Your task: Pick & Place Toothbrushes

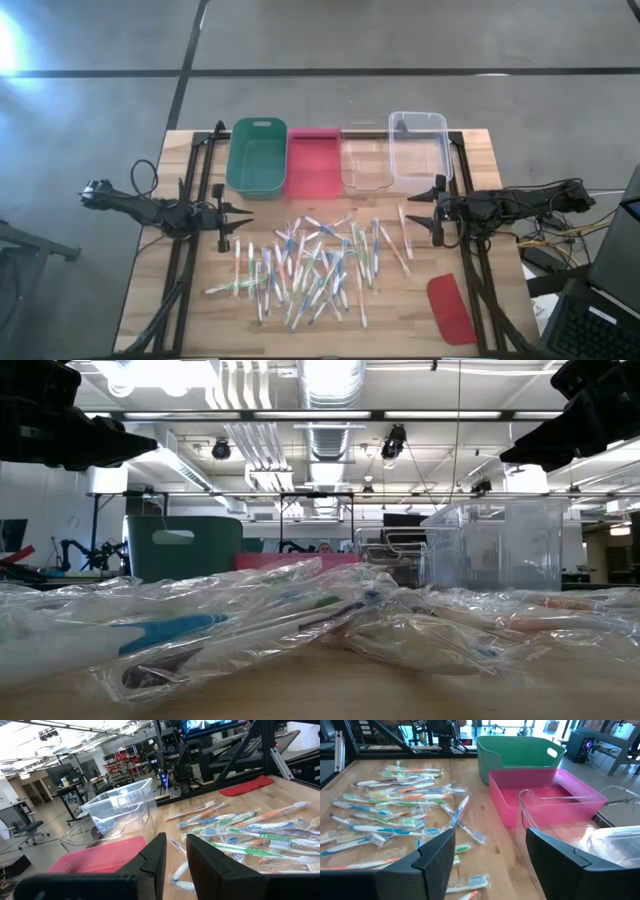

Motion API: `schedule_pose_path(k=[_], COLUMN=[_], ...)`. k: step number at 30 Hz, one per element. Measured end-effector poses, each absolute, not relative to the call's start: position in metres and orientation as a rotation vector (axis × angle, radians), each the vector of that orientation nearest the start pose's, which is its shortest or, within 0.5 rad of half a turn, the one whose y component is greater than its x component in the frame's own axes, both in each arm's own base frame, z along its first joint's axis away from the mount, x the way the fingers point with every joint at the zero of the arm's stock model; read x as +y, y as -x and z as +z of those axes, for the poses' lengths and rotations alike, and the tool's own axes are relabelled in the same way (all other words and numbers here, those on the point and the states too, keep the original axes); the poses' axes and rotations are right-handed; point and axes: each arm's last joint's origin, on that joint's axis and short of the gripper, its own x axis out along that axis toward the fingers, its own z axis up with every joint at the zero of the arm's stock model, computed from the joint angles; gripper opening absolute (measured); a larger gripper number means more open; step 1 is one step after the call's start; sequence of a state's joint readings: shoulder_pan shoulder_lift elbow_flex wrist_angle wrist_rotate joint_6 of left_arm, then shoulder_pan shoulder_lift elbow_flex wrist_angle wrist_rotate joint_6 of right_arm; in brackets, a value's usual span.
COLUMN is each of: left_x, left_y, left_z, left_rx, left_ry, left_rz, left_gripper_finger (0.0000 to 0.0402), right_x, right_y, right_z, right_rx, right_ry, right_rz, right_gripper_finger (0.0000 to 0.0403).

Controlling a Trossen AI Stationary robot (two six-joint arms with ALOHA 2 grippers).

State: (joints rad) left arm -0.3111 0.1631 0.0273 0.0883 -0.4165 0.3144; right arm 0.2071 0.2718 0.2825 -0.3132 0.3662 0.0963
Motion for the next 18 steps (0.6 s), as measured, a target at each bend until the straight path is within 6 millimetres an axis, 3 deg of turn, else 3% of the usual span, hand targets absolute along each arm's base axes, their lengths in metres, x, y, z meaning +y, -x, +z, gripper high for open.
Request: schedule_pose_path(k=[18], left_x=[-0.0208], left_y=[-0.1031], left_z=[0.1683], left_rx=[0.06], left_ry=[-0.331], left_rz=[0.098], left_gripper_finger=[0.0081], right_x=[0.0106], right_y=[-0.1005], right_z=[0.2087], right_rx=[0.283], right_ry=[-0.01], right_rz=[-0.171], right_gripper_finger=[0.0307])
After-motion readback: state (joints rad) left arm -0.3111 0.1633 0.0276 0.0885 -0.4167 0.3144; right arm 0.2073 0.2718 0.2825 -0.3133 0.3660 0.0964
